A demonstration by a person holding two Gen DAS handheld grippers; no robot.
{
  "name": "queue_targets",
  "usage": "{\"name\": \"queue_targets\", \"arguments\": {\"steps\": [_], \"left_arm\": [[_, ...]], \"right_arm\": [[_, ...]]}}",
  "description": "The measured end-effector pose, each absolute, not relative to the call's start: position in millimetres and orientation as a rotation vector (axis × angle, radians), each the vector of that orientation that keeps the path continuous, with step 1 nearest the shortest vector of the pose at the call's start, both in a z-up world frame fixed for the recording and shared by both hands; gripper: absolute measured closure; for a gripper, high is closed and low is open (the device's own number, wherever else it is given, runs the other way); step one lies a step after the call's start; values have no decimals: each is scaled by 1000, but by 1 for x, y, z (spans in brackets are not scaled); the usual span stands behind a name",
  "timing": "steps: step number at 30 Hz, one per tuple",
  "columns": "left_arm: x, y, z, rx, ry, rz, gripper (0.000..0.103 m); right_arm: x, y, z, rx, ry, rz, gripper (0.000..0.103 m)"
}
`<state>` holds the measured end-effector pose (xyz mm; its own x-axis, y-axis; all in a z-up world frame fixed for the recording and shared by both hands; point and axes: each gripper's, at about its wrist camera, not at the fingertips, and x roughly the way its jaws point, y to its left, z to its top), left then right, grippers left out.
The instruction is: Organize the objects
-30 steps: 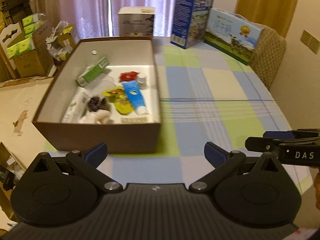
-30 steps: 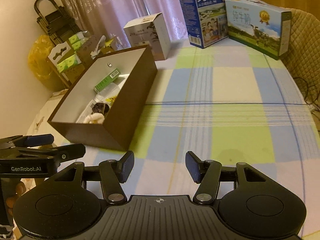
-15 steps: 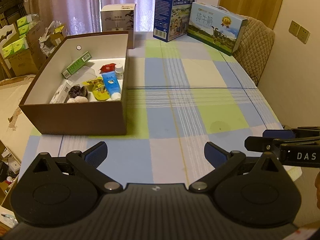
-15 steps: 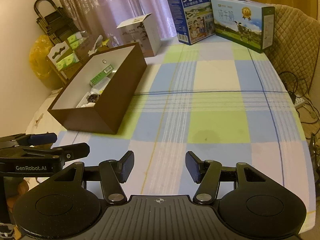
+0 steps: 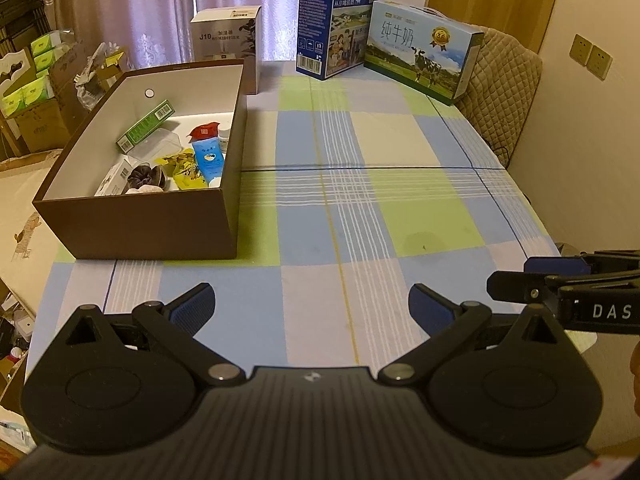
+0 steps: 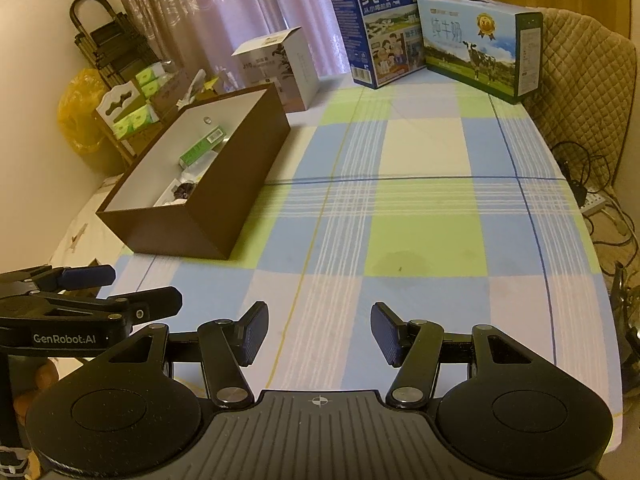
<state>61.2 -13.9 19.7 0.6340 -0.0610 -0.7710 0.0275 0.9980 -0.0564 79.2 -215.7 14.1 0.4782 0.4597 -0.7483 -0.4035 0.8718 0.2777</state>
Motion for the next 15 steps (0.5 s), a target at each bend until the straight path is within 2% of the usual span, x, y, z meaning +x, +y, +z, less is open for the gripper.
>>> {"name": "queue_targets", "arguments": {"steps": [15], "left_arm": [[62, -6, 20, -48, 883, -34, 1]], "right_arm": [[79, -210, 14, 63, 935, 530, 49]]}}
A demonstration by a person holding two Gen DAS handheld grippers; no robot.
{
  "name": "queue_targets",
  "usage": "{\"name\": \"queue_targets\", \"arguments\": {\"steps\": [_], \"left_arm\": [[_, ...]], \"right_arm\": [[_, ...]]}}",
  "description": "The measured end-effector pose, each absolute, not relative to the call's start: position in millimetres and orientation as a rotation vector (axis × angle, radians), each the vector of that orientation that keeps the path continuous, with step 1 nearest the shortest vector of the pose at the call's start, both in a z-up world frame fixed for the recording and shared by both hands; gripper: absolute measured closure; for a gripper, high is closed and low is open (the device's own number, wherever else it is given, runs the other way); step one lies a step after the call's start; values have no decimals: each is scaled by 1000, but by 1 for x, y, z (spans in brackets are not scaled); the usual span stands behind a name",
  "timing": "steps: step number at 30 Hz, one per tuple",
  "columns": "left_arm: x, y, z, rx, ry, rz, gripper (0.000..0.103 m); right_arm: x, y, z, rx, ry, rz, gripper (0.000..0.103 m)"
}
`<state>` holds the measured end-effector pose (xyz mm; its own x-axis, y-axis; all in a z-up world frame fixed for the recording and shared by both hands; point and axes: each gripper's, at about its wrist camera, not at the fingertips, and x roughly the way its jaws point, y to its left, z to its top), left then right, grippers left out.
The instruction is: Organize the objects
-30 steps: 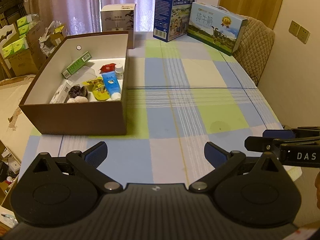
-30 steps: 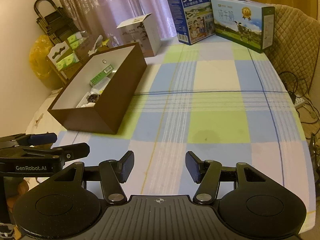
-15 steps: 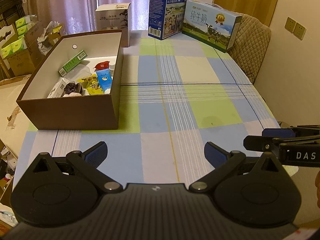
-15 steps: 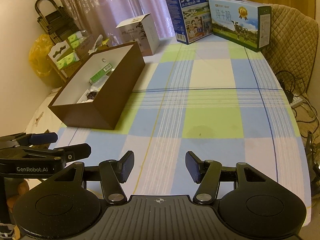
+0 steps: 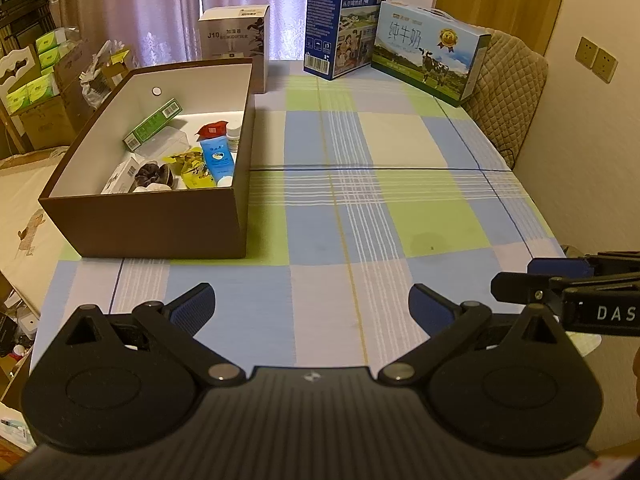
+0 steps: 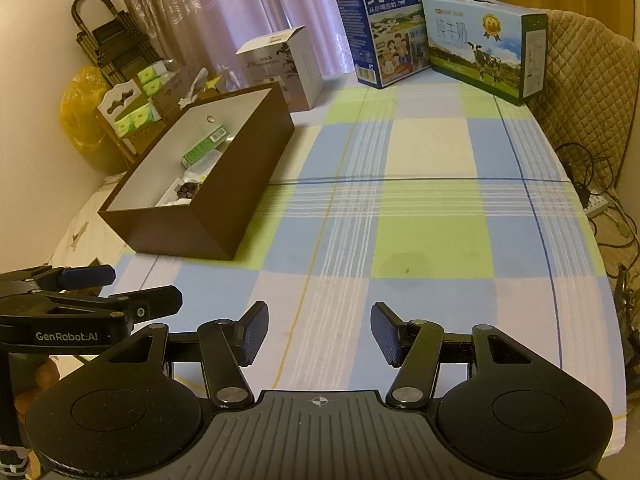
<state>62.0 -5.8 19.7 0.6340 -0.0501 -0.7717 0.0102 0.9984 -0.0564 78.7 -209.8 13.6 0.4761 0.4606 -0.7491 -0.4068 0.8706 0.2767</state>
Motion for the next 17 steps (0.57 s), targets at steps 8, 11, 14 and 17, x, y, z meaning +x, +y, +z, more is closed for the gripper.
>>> {"name": "queue_targets", "arguments": {"steps": [8, 11, 14, 17], "left_arm": [[62, -3, 19, -50, 885, -35, 1], [64, 1, 17, -51, 887, -36, 1], [67, 2, 16, -50, 888, -39, 1], [70, 2, 14, -44, 889, -37, 1]], "right_arm": [[80, -202, 14, 64, 941, 527, 49], [82, -200, 13, 65, 943, 523, 49], [85, -202, 11, 67, 945, 521, 49], [88, -202, 9, 68, 949, 516, 49]]}}
